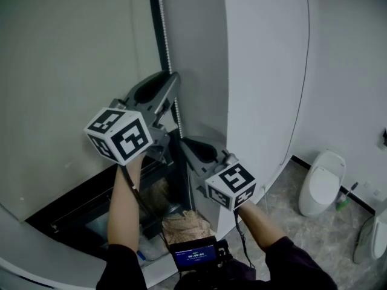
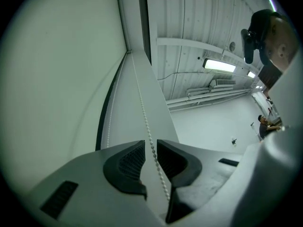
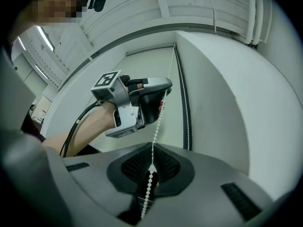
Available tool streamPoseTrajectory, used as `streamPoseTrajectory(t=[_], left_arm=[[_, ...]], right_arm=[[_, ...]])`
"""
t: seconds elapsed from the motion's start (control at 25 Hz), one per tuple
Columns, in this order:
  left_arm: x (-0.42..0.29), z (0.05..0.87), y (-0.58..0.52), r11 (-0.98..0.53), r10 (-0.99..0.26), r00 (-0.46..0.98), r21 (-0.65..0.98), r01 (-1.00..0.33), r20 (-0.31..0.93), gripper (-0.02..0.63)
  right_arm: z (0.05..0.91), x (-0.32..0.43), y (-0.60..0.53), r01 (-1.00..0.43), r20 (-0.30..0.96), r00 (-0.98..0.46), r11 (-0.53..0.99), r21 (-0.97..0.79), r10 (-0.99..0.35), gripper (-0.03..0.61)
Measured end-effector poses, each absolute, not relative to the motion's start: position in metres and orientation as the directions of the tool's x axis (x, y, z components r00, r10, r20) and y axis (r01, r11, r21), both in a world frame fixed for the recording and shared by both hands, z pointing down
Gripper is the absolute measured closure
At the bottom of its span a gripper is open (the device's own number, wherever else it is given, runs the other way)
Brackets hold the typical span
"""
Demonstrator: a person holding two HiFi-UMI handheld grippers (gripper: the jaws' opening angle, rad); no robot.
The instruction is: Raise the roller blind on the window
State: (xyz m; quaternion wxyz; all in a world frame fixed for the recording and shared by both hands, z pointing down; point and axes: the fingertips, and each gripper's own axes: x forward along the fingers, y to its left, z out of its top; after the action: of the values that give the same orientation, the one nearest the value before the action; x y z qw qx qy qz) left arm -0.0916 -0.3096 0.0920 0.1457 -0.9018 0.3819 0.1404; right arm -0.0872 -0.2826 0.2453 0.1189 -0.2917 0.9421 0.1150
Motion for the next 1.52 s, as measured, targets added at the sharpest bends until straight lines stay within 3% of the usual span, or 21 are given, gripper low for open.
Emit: streamPoseTrajectory(t=[0.2, 0.4, 0.56, 0.92, 1.4, 1.52], left_arm=[[-0.086, 0.092, -0.301, -0.669, -0.638, 0.681, -0.179, -0.721, -0.359, 0.588], [-0.088, 0.086, -0.291, -0.636, -0.649, 0.649, -0.184, -0.749, -0.397, 0.594], [-0.09, 0.096, -0.284, -0.618, -0.667, 0.633, -0.182, -0.765, -0.393, 0.594], [-0.082, 0.184, -0.293, -0.665, -0.683, 0.673, -0.14, -0.733, -0.284, 0.595], [-0.069, 0.299, -0.293, -0.729, -0.675, 0.722, -0.008, -0.684, -0.154, 0.595], [-0.069, 0.32, -0.29, -0.735, -0.674, 0.728, 0.013, -0.678, -0.125, 0.595]], right_arm=[[0.243, -0.085, -0.276, -0.574, -0.289, -0.802, 0.808, 0.134, -0.522, 0.561], [0.252, -0.085, -0.271, -0.496, -0.25, -0.851, 0.862, 0.098, -0.462, 0.557], [0.241, -0.072, -0.272, -0.47, -0.314, -0.843, 0.882, 0.032, -0.438, 0.506], [0.119, -0.053, -0.28, -0.453, -0.463, -0.798, 0.891, 0.037, -0.387, 0.508], [0.081, -0.073, -0.303, -0.524, -0.449, -0.772, 0.85, 0.052, -0.449, 0.509], [0.095, -0.079, -0.305, -0.525, -0.413, -0.787, 0.849, 0.057, -0.459, 0.555]])
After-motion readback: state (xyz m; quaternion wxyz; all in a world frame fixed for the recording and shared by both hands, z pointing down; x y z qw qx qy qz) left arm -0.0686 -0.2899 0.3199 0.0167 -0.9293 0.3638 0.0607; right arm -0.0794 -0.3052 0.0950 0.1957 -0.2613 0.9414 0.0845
